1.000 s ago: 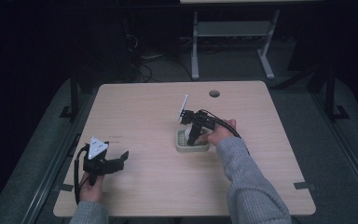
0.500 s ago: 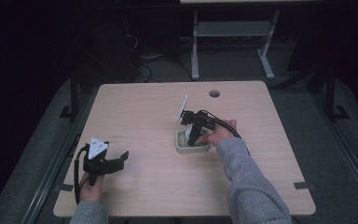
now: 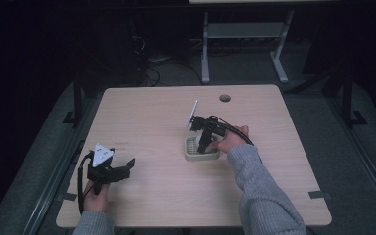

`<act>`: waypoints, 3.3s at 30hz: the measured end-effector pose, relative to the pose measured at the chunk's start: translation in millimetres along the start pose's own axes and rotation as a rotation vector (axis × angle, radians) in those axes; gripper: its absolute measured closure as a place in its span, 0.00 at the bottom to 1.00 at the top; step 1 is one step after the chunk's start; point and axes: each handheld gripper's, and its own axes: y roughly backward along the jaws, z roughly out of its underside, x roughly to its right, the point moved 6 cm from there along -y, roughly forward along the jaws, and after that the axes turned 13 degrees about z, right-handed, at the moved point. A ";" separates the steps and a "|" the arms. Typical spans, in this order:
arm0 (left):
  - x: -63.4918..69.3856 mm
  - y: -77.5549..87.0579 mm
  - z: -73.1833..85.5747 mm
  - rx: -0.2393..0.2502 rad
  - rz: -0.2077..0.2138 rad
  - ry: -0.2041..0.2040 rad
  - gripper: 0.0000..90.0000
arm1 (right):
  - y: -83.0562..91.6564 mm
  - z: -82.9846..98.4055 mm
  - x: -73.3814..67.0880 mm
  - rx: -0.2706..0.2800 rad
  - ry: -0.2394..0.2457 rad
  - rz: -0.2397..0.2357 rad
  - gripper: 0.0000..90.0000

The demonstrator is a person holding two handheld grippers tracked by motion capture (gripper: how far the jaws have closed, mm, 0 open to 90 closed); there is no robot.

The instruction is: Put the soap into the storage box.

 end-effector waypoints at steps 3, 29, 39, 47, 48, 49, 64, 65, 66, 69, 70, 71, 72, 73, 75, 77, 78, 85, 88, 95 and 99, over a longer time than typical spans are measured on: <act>0.2 -0.2 0.0 -0.001 0.001 0.001 0.17 | 1.4 -0.2 -0.7 0.004 -0.003 -0.002 0.24; 0.4 1.0 0.0 -0.002 0.000 -0.001 0.17 | 23.3 8.5 2.6 0.060 -0.053 -0.017 0.21; 0.7 0.5 0.1 -0.002 0.000 -0.004 0.17 | 32.5 14.8 3.7 0.068 -0.070 -0.016 0.21; 1.5 0.0 -0.3 0.001 0.001 -0.004 0.17 | 40.0 23.9 4.7 0.076 -0.083 -0.007 0.22; 1.4 -0.1 -0.3 0.001 0.002 -0.006 0.17 | 40.7 25.3 4.6 0.078 -0.088 -0.007 0.22; 1.5 -0.2 -0.2 0.001 0.002 -0.005 0.17 | 41.8 26.9 4.6 0.077 -0.093 -0.007 0.22; 1.4 -0.2 -0.2 0.001 0.000 -0.007 0.17 | 56.9 45.2 4.5 0.093 -0.113 -0.003 0.23; 1.4 -0.3 -0.2 0.001 0.001 -0.006 0.17 | 57.6 46.6 4.4 0.092 -0.114 -0.001 0.23; 1.4 -0.2 -0.1 0.000 0.001 -0.006 0.17 | 58.4 47.9 4.0 0.094 -0.117 -0.002 0.23; 1.4 -0.1 -0.2 0.000 0.001 -0.006 0.17 | 59.6 51.7 3.6 0.096 -0.121 -0.004 0.23; 1.3 -0.2 -0.1 0.000 0.001 -0.006 0.17 | 59.9 52.9 3.4 0.094 -0.122 -0.005 0.23; 1.4 -0.2 -0.2 0.001 0.001 -0.006 0.17 | 60.0 54.0 3.4 0.095 -0.122 -0.002 0.23; 1.3 -0.1 -0.1 0.000 0.000 -0.007 0.17 | 60.8 55.1 2.8 0.094 -0.126 -0.003 0.23; 1.3 -0.1 -0.2 0.001 0.000 -0.006 0.17 | 60.9 56.1 3.0 0.099 -0.125 -0.001 0.23; 1.4 -0.2 -0.1 0.001 0.001 -0.006 0.17 | 62.1 57.9 3.0 0.103 -0.128 -0.001 0.23; 1.5 -0.3 -0.2 0.001 0.001 -0.006 0.17 | 63.1 60.1 2.3 0.101 -0.134 -0.004 0.23; 1.5 -0.2 -0.2 0.000 0.001 -0.007 0.17 | 63.4 61.3 2.4 0.101 -0.134 -0.002 0.23; 1.5 -0.2 -0.1 -0.002 0.000 -0.007 0.17 | 62.8 70.4 0.6 0.087 -0.145 -0.008 0.23; 1.5 -0.1 0.0 -0.005 -0.001 -0.009 0.17 | 63.9 74.3 -0.7 0.093 -0.146 -0.005 0.23; 1.6 -0.2 0.0 -0.007 -0.001 -0.010 0.17 | 63.5 87.2 -3.5 0.089 -0.161 -0.006 0.23; 1.6 -0.2 0.1 -0.009 0.000 -0.011 0.17 | 62.3 94.3 -6.7 0.085 -0.167 -0.009 0.23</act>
